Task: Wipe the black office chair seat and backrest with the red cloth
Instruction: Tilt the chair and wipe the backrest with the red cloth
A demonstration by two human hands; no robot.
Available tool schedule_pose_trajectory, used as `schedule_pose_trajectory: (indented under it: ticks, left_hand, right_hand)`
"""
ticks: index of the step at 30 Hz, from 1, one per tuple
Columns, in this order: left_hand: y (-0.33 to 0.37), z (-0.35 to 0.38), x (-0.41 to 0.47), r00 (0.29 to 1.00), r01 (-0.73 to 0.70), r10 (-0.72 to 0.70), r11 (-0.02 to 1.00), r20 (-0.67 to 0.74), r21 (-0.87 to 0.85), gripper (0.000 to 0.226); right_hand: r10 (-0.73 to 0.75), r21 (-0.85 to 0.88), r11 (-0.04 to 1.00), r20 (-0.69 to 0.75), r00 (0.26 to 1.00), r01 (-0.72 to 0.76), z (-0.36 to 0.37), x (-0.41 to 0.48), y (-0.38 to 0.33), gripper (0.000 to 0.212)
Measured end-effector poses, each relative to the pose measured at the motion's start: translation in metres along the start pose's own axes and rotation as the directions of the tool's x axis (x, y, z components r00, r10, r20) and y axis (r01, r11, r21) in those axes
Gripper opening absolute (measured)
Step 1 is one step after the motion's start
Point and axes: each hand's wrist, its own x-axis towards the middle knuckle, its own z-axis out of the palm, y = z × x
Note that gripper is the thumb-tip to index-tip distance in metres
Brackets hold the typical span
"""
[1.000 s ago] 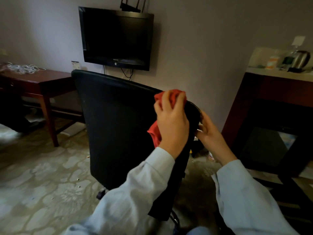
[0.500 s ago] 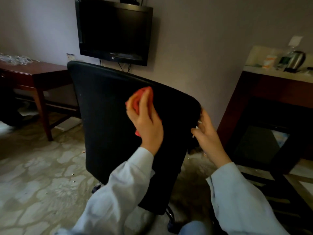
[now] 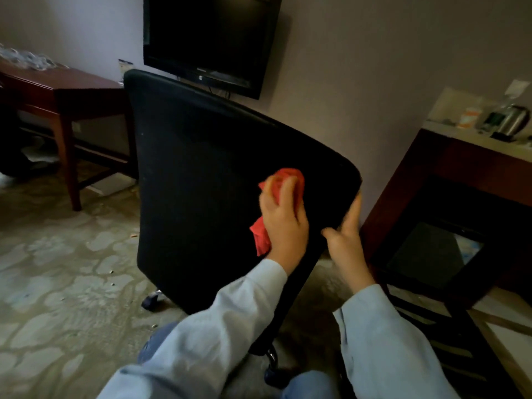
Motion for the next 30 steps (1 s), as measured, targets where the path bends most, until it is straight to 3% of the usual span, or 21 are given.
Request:
schedule_pose_trajectory:
  ticks: [4,8,10,12,16,18,22,27,30]
  left_hand:
    - [-0.002,0.015,-0.038,0.936,-0.311,0.301,0.95,0.182,0.031,0.039]
    - [-0.013,0.002,-0.042,0.834,-0.469,0.443,0.883,0.329,0.001,0.04]
    - [-0.017,-0.009,-0.035,0.894,-0.384,0.382,0.922,0.234,-0.041,0.033]
    - [-0.025,-0.018,-0.016,0.98,-0.194,0.197,0.978,0.033,-0.082,0.03]
    - [-0.058,-0.045,0.038,0.97,0.051,-0.065,0.997,-0.236,-0.065,0.026]
    - [-0.077,-0.062,0.066,0.943,0.166,-0.167,0.986,-0.288,-0.028,0.028]
    - [-0.12,-0.093,0.117,0.921,0.238,-0.204,0.969,-0.331,0.065,0.033]
    - [-0.136,-0.09,0.132,0.895,0.357,-0.337,0.934,-0.291,0.018,0.038]
    - [-0.12,-0.073,0.113,0.888,0.356,-0.342,0.935,-0.307,-0.01,0.039]
  right_hand:
    - [0.008,0.078,0.997,0.043,0.999,-0.011,-0.013,-0.005,0.001,0.096]
    - [-0.001,0.128,0.992,0.039,0.999,-0.004,-0.016,-0.012,0.001,0.088]
    - [0.0,0.101,0.995,0.006,1.0,-0.001,-0.008,-0.016,0.003,0.088]
    - [-0.019,0.069,0.997,-0.064,0.998,0.024,0.004,-0.02,0.006,0.09]
    - [-0.024,0.03,0.999,-0.152,0.988,0.029,0.027,-0.028,0.01,0.088]
    - [-0.05,-0.05,0.998,-0.21,0.976,0.04,0.037,-0.027,0.012,0.088]
    - [-0.084,-0.23,0.973,-0.332,0.939,0.005,0.057,-0.021,0.017,0.095]
    - [-0.078,-0.342,0.938,-0.361,0.929,-0.054,0.075,-0.016,0.019,0.102]
    - [-0.072,-0.339,0.939,-0.37,0.926,-0.063,0.079,-0.013,0.019,0.104]
